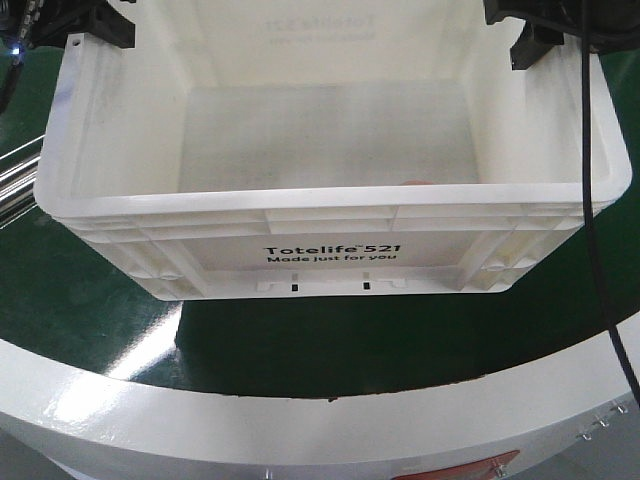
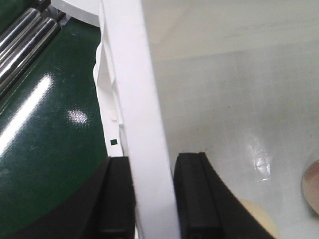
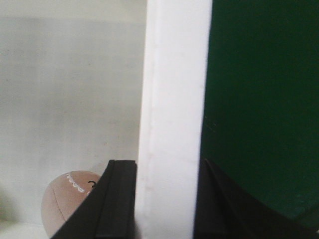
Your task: Place moving items into box and shelve
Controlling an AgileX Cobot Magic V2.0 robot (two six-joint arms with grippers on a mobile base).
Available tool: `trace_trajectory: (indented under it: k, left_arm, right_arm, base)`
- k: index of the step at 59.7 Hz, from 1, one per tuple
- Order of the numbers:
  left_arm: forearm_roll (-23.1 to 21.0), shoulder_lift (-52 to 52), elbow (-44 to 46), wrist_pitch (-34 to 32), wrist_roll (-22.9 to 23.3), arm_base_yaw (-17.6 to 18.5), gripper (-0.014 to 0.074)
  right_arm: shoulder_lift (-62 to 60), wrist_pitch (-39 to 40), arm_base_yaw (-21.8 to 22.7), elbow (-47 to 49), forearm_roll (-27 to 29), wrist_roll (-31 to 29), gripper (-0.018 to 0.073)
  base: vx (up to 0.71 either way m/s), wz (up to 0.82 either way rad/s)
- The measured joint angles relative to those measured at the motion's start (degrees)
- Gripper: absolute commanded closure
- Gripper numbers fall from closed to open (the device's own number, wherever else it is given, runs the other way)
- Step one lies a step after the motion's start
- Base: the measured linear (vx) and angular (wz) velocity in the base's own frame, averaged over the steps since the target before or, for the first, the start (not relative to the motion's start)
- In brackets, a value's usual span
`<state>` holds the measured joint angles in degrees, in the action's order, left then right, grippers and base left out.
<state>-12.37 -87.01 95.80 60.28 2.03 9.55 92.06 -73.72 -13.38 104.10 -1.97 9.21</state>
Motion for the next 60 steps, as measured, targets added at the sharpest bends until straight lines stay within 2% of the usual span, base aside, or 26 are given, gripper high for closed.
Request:
trace_trajectory:
  k: [60]
  left_arm:
    - [0.0, 0.0, 0.0, -0.3, 0.0, 0.0, 0.0596]
  right_arm:
    - [0.0, 0.0, 0.0, 0.0, 0.0, 0.0, 0.0564]
  base:
    - [-0.01, 0.03]
